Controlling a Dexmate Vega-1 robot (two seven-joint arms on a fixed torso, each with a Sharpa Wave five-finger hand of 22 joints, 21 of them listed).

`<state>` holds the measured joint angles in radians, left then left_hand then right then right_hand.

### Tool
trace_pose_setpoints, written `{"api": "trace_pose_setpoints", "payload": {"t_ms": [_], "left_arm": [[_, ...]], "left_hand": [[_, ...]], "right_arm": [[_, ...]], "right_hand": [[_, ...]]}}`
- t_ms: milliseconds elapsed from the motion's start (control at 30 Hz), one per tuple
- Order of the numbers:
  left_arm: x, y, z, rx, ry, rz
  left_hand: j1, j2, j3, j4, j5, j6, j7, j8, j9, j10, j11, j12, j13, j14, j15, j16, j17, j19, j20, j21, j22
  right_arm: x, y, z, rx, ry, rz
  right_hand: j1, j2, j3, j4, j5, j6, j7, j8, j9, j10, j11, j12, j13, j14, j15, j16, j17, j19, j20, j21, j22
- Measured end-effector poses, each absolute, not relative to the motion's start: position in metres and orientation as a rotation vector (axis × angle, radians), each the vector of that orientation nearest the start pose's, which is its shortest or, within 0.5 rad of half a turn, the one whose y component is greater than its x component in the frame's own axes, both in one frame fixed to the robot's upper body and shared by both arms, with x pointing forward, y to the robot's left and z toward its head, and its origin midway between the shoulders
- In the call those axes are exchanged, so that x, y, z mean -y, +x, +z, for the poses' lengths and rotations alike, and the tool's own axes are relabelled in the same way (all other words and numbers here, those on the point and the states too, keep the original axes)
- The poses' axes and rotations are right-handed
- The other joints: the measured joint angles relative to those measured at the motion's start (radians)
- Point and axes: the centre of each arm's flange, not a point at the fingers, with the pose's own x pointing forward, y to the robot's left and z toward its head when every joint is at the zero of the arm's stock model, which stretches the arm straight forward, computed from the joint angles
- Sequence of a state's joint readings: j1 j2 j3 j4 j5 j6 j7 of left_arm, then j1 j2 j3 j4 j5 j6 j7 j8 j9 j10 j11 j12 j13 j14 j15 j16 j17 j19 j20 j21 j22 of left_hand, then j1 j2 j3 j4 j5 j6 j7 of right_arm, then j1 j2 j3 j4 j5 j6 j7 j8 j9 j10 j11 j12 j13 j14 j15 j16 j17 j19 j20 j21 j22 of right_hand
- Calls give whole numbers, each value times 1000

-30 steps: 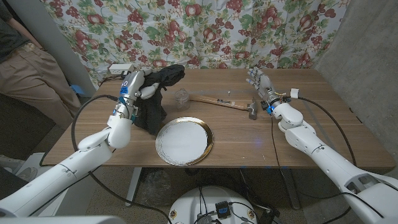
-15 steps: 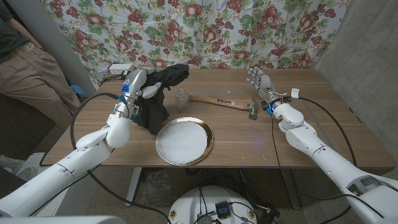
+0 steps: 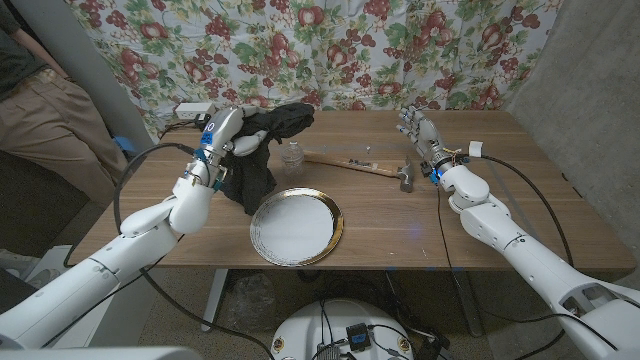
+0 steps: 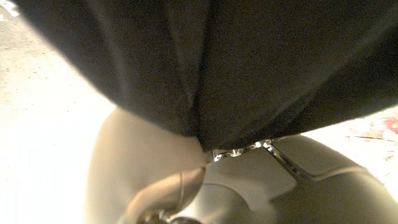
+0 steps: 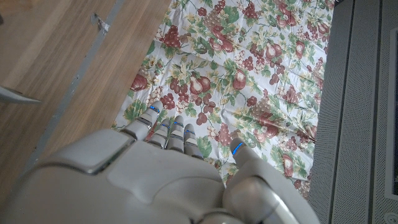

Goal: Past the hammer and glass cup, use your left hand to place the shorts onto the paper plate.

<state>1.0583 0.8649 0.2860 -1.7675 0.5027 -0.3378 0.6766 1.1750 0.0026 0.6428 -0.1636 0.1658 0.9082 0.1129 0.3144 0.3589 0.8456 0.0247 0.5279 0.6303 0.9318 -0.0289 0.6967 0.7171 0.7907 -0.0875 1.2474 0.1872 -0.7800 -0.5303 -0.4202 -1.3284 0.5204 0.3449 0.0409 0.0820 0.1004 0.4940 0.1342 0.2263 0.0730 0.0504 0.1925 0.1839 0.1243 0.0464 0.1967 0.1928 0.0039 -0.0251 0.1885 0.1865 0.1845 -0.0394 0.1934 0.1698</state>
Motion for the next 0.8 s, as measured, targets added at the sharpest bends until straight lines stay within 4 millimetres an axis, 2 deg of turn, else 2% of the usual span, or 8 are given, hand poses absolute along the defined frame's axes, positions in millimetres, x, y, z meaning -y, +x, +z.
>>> {"api": "trace_pose_setpoints", "payload": {"t_ms": [800], "left_arm": [[-266,484,43,1367,1069,204]], "left_hand": [[0,0,3,3,4,10,-4,-3,0,7,-7,-12,3,9,-9,-9,12,-3,0,15,-2]], "right_arm": [[263,641,17,723,-134,267]], "right_hand": [[0,0,0,0,0,0,0,0,0,0,0,0,0,0,0,0,0,0,0,0,0]]}}
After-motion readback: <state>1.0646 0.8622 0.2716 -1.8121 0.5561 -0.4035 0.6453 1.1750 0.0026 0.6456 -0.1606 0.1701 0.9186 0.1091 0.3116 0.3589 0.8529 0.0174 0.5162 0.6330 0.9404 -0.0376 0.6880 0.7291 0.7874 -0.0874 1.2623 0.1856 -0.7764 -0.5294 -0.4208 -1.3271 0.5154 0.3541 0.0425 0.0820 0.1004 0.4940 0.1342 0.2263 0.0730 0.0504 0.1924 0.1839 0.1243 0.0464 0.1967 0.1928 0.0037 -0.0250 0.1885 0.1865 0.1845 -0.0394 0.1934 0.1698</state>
